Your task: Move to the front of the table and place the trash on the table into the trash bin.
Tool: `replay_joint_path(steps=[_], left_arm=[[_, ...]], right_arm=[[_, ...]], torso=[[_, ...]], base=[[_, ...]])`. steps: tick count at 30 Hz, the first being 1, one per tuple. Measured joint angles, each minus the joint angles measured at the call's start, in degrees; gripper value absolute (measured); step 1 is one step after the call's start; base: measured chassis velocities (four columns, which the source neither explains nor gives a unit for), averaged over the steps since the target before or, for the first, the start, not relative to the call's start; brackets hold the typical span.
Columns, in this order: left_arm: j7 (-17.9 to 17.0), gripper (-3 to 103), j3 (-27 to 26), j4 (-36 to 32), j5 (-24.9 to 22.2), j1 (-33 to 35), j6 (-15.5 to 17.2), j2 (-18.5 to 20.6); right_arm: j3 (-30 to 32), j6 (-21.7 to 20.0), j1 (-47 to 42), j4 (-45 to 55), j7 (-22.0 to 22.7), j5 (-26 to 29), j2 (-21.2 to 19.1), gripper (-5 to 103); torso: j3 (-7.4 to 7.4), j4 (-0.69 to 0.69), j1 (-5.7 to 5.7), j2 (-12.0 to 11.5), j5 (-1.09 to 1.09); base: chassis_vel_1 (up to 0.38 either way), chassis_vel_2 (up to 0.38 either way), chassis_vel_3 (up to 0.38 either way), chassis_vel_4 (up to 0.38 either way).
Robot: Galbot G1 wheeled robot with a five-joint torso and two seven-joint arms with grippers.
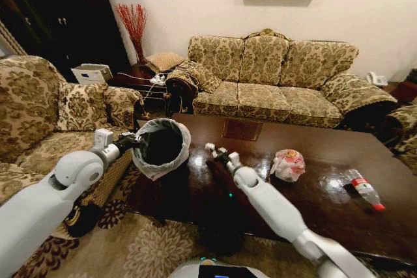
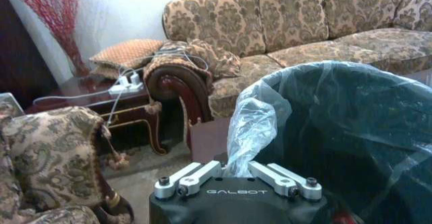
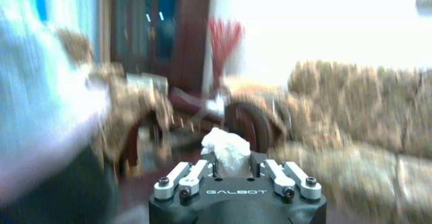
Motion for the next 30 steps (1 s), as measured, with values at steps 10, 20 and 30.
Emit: replay_joint_path(steps=[10,20,30], left_arm=[[-0.1,1,1.1,-1.2,0.7,0.4,-0.2,-1.7],[-0.2,1,1.1,-1.6,0.8,0.6,-0.2,-2.1],[0.1,1,1.0,-1.8,0.7,0.0,-0.4,-1.9]], right_arm=[[-10.4,-9.5,14.5,18.3,4.0,15.8,-4.9,22],[-22.7,-10.0,20.1,17.5,5.5,17.8,-1.9,17],[-26.7,-9.7,22.7,11.4,7.7,16.0,2.9,47]], torso=[[0.0,0.02,0.0,0.0,0.0],[0.0,0.02,0.0,0.0,0.0],[0.0,0.02,0.0,0.0,0.0]], base=[[0.0,0.0,0.0,0.0],[0.0,0.0,0.0,0.0],[0.0,0.0,0.0,0.0]])
